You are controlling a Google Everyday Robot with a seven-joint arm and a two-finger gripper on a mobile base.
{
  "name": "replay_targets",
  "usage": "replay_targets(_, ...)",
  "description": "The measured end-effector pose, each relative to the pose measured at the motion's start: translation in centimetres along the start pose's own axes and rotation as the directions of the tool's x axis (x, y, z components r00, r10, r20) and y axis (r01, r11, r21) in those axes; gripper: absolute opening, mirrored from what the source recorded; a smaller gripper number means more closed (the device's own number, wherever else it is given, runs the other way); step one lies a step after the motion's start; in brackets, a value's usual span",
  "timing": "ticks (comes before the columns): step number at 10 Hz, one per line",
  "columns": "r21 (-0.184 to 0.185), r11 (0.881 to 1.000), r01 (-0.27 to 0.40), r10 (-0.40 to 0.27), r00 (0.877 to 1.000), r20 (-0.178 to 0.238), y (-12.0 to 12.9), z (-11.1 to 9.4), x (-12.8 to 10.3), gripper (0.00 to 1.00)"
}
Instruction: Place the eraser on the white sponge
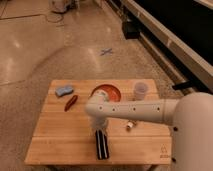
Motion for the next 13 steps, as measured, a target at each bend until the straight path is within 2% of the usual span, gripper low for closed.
replay_targets(1,0.009,1.0,-0.024,0.024,1.0,-0.01,-0.8,-1.4,0.5,0.03)
replay_targets(2,0.025,0.999,-0.037,0.037,0.999,-0.019,-1.8,-2.8,0.9,0.0)
replay_targets(3,0.043,0.998,-0.04,0.041,0.999,-0.025,-2.9,-4.1,1.2,0.0)
replay_targets(5,0.103,0.994,-0.037,0.041,0.998,-0.039,-6.3,-7.6,2.0,0.0)
replay_targets(7,0.163,0.986,-0.03,0.035,0.999,-0.033,-10.0,-9.9,2.8,0.0)
replay_targets(11,0.281,0.959,-0.034,0.047,0.998,-0.037,-15.6,-12.9,5.9,0.0)
replay_targets(13,0.296,0.954,-0.036,0.05,0.998,-0.042,-16.2,-13.3,6.5,0.0)
